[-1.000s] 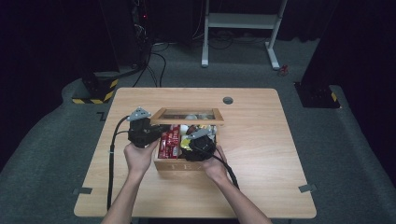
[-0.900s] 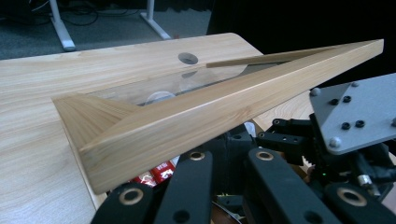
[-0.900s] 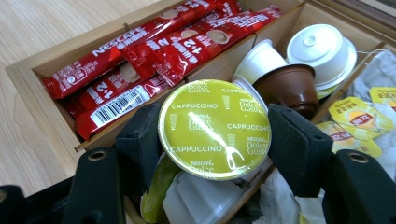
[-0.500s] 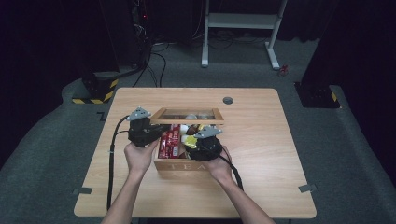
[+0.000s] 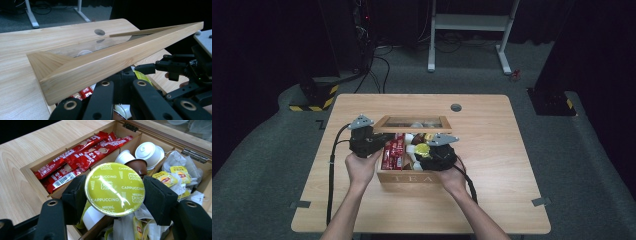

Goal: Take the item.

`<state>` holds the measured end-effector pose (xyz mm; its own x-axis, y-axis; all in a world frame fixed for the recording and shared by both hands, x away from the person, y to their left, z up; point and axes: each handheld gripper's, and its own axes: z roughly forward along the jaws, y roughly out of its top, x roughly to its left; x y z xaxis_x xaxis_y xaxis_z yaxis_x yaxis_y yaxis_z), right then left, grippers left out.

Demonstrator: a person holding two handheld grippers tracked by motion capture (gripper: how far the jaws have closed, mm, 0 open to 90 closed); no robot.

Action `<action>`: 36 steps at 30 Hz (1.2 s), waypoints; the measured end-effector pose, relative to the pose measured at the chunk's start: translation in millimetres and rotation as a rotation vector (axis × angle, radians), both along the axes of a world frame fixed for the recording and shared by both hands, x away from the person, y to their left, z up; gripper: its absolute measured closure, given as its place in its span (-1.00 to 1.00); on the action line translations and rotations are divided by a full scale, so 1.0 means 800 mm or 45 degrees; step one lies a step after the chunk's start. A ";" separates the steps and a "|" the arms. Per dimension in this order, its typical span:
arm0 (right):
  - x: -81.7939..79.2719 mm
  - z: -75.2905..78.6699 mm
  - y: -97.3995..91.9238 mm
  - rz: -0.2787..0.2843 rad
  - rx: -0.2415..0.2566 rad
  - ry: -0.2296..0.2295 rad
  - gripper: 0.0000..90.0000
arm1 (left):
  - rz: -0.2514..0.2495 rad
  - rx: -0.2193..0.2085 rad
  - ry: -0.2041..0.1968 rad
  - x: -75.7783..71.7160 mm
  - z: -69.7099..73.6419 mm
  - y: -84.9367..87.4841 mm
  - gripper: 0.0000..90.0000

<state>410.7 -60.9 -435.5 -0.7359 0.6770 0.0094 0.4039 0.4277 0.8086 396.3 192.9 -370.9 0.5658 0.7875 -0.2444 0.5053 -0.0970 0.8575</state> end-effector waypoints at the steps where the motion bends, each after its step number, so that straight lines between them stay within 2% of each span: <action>1: 0.001 0.000 -0.001 -0.002 0.001 -0.002 -0.15 | 0.002 -0.007 0.004 0.000 0.000 0.000 1.00; 17: -0.001 0.001 -0.029 -0.041 0.019 0.008 -0.15 | 0.004 -0.022 0.016 0.006 0.001 -0.003 1.00; 22: -0.001 0.005 -0.045 -0.061 0.040 0.005 -0.15 | 0.007 -0.014 0.013 0.006 0.001 -0.004 1.00; 29: -0.002 0.011 -0.066 -0.073 0.066 -0.007 -0.15 | 0.007 0.011 0.040 0.003 -0.001 -0.004 1.00; 36: -0.002 0.013 -0.095 -0.123 0.082 -0.005 -0.15 | 0.014 0.002 0.042 0.003 -0.001 -0.005 1.00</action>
